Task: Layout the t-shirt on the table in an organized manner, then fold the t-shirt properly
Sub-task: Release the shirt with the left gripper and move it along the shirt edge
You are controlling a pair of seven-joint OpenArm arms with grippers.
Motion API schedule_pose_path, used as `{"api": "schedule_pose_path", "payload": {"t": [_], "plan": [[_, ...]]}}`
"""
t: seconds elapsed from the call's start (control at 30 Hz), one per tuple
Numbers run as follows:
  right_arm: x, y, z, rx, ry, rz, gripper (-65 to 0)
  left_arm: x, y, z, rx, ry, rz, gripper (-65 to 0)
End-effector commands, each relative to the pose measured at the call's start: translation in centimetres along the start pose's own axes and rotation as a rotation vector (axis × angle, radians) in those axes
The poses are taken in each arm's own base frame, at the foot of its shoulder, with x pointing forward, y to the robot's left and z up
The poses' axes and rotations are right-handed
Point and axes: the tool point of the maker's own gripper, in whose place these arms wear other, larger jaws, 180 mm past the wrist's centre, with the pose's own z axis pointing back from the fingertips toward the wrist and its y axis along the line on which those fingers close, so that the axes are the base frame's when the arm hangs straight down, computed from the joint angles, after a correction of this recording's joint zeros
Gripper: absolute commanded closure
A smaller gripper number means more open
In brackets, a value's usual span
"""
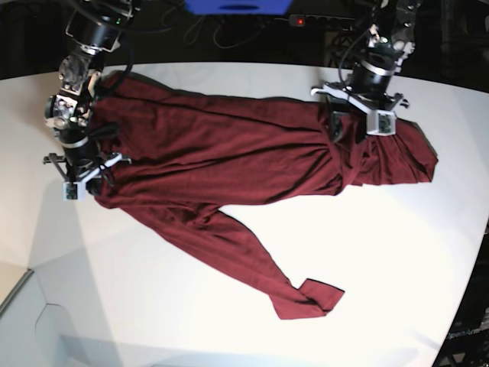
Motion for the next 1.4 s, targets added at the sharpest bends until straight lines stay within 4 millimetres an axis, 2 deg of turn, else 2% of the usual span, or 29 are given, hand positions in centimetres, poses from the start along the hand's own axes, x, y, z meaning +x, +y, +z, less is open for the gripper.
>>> {"api": "schedule_pose_path", "payload": {"t": [0.0,0.2,0.43,0.57,0.93,1.27,1.37], "plan": [[2.1,-0.6,0.0,-0.013,-0.066,0.004,0.0,1.2,0.1,-0.1,0.0,-0.043,-0.011,-29.8],[2.2,-0.8,0.0,-0.017,-0.067,0.005,0.0,0.0,0.5,-0.3,0.011,-0.013,-0.05,-29.8],[2.1,-0.8,-0.1,-0.016,-0.066,0.004,0.0,-0.1,-0.2,-0.6,0.017,-0.019,-0.135,-29.8],[2.2,-0.9,-0.1,-0.017,-0.066,0.005,0.0,-1.1,0.0,-0.7,0.025,0.007,-0.133,-29.8],[2.2,-0.9,-0.1,-0.018,-0.066,0.006,0.0,-1.2,0.1,-0.8,0.026,0.009,-0.135,-29.1],[2.2,-0.9,-0.1,-0.018,-0.066,0.006,0.0,-1.2,0.4,-0.9,0.032,0.011,-0.137,-1.0],[2.2,-0.9,-0.1,-0.018,-0.066,0.006,0.0,-1.1,0.4,-0.8,0.033,0.008,-0.136,-0.3]]}}
